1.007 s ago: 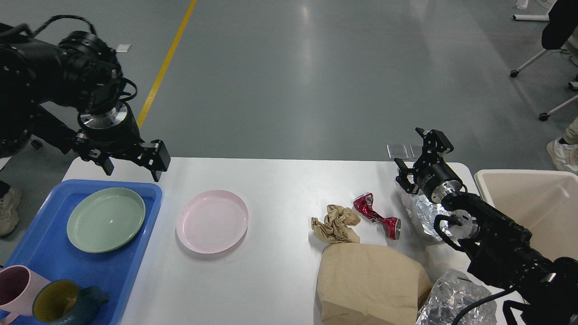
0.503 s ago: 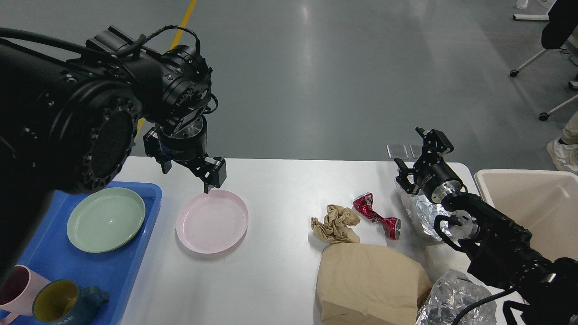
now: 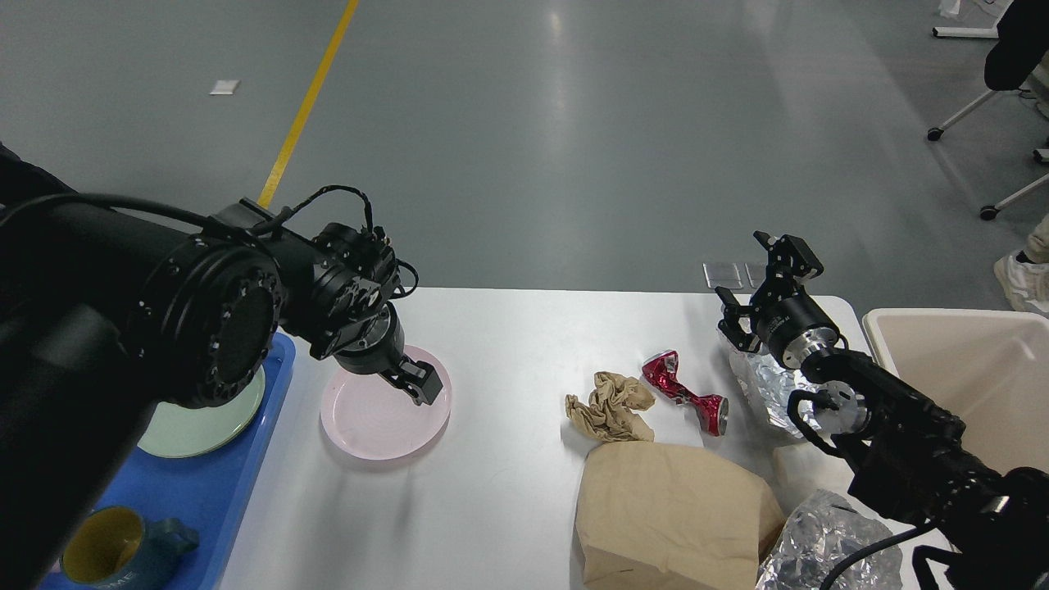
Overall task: Tidy desktop
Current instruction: 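Move the left gripper over to the pink plate, then grip the pink plate rim with the left gripper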
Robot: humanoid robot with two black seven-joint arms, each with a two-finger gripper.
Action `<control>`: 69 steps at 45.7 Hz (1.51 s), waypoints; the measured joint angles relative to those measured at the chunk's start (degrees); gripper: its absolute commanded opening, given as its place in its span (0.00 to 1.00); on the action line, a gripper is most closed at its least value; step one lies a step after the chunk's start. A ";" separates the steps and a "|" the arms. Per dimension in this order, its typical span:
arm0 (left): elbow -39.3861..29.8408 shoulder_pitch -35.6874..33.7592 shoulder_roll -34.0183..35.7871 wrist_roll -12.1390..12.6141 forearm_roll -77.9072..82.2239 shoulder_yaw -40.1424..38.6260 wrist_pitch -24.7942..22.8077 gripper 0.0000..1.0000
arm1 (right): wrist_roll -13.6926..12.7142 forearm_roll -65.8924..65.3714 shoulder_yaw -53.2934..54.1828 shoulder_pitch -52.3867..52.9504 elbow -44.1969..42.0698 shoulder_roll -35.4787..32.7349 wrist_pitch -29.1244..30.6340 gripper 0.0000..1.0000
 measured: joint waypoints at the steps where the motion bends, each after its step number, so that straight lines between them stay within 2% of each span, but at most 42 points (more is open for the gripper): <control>1: 0.02 0.83 0.01 0.00 -0.03 -0.24 1.53 0.96 | 0.00 0.00 0.00 0.00 0.00 0.00 0.00 1.00; 9: 0.72 5.75 0.17 0.00 -0.21 -2.17 9.75 0.96 | 0.00 0.00 0.00 0.00 0.00 0.00 0.00 1.00; 15: 2.65 9.16 0.51 0.01 -0.74 -2.88 12.77 0.96 | 0.00 0.00 0.00 0.00 -0.02 0.00 0.00 1.00; 49: 12.14 20.59 0.78 0.01 -0.90 -4.44 18.79 0.96 | 0.00 0.00 0.00 0.00 0.00 0.00 0.00 1.00; 69: 12.21 22.21 0.67 -0.07 -0.94 -5.79 18.11 0.93 | 0.00 0.00 0.00 0.00 0.00 0.00 0.00 1.00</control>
